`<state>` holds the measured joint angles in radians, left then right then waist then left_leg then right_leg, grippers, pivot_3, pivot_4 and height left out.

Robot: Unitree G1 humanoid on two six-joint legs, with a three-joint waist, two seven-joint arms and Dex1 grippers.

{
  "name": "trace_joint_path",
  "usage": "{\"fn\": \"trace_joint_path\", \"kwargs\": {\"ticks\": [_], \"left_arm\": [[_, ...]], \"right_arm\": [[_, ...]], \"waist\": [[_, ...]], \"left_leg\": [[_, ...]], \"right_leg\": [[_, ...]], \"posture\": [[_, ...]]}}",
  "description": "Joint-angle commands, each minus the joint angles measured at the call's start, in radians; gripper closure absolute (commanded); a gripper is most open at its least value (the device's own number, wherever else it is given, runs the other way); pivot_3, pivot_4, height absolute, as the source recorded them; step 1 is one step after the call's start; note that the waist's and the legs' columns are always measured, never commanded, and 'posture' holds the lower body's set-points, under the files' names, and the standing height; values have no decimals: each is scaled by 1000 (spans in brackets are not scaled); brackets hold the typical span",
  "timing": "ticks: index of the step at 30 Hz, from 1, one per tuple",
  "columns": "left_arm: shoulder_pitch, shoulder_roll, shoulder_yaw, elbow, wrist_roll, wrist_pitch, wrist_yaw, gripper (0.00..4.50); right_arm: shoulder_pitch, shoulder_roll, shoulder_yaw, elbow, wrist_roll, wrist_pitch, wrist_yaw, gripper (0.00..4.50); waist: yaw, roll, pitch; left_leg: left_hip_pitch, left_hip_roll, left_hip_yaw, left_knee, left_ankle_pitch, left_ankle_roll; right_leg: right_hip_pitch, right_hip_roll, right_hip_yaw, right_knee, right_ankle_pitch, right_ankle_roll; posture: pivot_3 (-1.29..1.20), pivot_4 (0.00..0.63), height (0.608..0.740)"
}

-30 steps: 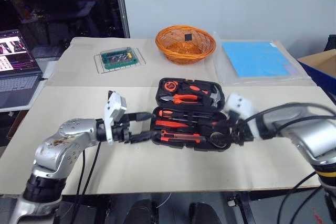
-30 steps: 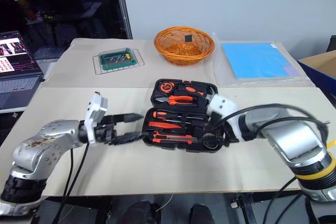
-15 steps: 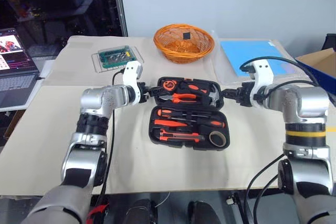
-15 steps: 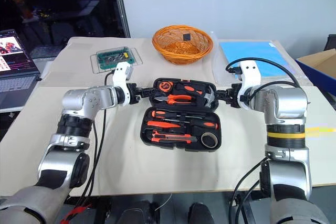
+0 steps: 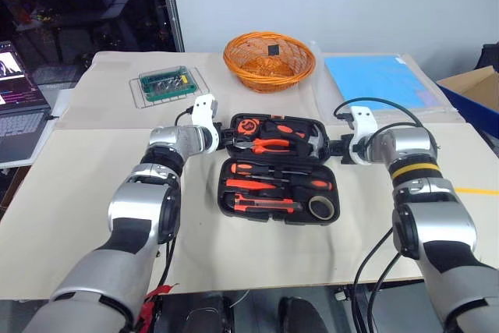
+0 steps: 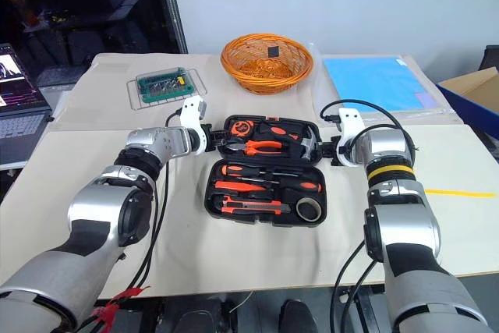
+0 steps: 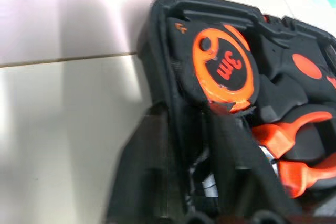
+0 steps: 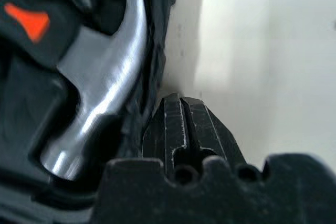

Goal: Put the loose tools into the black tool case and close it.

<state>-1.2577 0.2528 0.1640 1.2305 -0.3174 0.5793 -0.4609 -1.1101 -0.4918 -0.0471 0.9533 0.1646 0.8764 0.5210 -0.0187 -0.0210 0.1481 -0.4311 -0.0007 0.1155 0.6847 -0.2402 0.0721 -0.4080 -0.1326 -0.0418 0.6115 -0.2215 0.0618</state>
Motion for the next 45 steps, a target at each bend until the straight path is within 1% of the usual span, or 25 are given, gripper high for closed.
{"fn": "trace_joint_path", "kwargs": {"ticks": [1,3,4,5,7,8,9,12,17,22,25,31,32,37,40,42,45], "left_arm": [[-28,-9,16,5,14,-3,-29,4472],[-29,-6,19,2,22,-1,-40,4472],[-29,-5,19,1,26,-2,-44,4500],[-28,-5,18,0,29,-2,-46,4500],[-26,-6,17,-1,35,0,-52,4500],[-25,-8,15,-2,39,2,-56,4500],[-24,-9,16,-3,41,4,-59,4500],[-24,-13,18,-6,48,9,-68,4500],[-29,-17,17,-15,56,21,-85,4500],[-29,-18,18,-25,56,36,-90,4500],[-28,-15,20,-32,56,46,-93,4500],[-22,-15,24,-40,57,56,-90,4500],[-21,-15,25,-41,57,56,-90,4500],[-20,-19,29,-50,51,68,-99,4500],[-12,-26,38,-85,27,66,-163,4500],[1,-39,29,-142,19,14,-223,4500],[44,-70,16,-275,15,-116,-249,4500]], "right_arm": [[-22,-36,-27,-84,19,-36,45,4500],[-5,-78,-8,-144,-11,-54,44,4500],[4,-96,-2,-172,-15,-47,52,3922],[7,-106,-5,-187,-12,-33,57,3760],[7,-114,-13,-208,-1,-11,69,3012],[3,-115,-17,-212,7,0,76,2747],[-9,-112,-25,-207,20,19,83,2299],[-31,-96,-27,-185,35,45,103,1408],[-28,-62,-9,-132,14,47,101,1408],[-15,-53,15,-109,-9,40,103,1408],[-9,-62,18,-117,-8,51,112,2049],[11,-81,13,-170,8,102,140,4154],[16,-81,14,-177,10,109,142,4444],[39,-78,0,-215,27,130,140,4444],[46,-65,-36,-245,42,49,129,4444],[41,-56,-47,-256,36,-52,126,4444],[49,-29,-100,-305,66,-254,134,4444]], "waist": [[0,0,0],[1,0,0],[2,1,0],[3,1,0],[3,1,0],[3,1,0],[1,1,0],[0,1,0],[4,1,0],[4,1,0],[3,1,0],[4,1,0],[3,1,0],[3,1,0],[3,1,0],[1,1,1],[0,1,6]], "left_leg": [[0,0,0,0,0,0],[0,0,0,0,0,0],[0,0,0,0,0,0],[0,0,0,0,0,0],[-1,0,0,0,0,0],[-1,0,0,0,0,0],[-1,0,0,0,0,0],[0,0,0,0,0,0],[-1,0,0,0,0,0],[-1,-1,0,-1,0,0],[-1,-1,0,-1,0,0],[-1,-1,0,-1,0,0],[-1,-1,0,-1,0,0],[-1,-1,0,-1,0,0],[-1,-1,0,-1,0,0],[-1,-1,0,-1,0,0],[-1,-1,1,-1,0,0]], "right_leg": [[0,0,0,0,0,0],[-1,0,0,0,0,0],[-1,0,0,1,0,0],[-1,-1,0,1,0,0],[-2,-1,0,1,0,0],[-2,-1,0,1,0,0],[-2,-1,0,1,0,0],[-2,-1,0,1,0,0],[-2,-1,0,1,0,0],[-2,-1,-1,1,0,0],[-2,-1,-1,1,0,0],[-2,-1,-1,1,0,0],[-2,-1,-1,1,0,0],[-2,-1,-1,1,0,0],[-2,-1,-1,1,0,0],[-2,-1,-1,1,0,0],[-2,-1,-1,1,0,0]], "posture": [[0,150,740],[0,150,740],[0,150,740],[0,150,740],[0,150,740],[0,150,740],[0,150,740],[0,150,740],[0,150,740],[0,150,740],[0,150,740],[0,150,740],[0,150,740],[0,150,740],[0,150,740],[0,150,740],[0,150,740]]}}
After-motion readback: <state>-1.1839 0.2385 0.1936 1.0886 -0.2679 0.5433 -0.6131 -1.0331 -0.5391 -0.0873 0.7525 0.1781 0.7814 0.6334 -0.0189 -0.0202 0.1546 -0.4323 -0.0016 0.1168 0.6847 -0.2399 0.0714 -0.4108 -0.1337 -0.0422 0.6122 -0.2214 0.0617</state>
